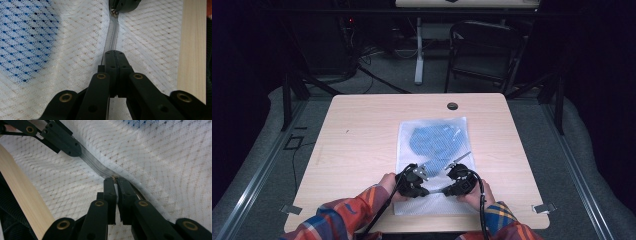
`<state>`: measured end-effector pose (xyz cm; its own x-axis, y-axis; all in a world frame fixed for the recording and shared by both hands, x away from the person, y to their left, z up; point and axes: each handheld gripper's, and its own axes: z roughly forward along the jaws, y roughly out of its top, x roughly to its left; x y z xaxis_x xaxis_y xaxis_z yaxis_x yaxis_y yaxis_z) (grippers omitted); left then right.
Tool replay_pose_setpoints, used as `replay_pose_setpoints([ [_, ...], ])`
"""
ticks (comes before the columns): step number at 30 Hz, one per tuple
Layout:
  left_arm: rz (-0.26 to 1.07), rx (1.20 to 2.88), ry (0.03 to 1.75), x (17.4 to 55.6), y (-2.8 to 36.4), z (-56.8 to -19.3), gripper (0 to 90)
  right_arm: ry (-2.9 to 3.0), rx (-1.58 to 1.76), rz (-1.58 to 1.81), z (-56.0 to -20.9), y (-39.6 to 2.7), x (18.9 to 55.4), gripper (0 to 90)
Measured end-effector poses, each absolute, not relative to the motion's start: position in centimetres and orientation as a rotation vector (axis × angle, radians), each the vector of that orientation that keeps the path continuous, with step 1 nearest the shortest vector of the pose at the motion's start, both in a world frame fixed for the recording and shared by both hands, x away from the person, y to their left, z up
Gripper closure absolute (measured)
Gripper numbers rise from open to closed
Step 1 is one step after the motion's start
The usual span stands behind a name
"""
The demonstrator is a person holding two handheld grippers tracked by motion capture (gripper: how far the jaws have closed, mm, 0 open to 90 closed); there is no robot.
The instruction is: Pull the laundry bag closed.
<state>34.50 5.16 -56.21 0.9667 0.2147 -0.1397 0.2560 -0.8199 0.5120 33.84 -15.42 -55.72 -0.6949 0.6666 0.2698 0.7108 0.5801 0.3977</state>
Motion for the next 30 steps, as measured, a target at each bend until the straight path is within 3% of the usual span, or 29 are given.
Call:
replay_pose_setpoints([
  [30,-0.112,2.564,0.33,34.6,5.2,-56.2,90.0,-2.703,-1.222,-0.709,-55.2,-17.5,33.7,86.5],
])
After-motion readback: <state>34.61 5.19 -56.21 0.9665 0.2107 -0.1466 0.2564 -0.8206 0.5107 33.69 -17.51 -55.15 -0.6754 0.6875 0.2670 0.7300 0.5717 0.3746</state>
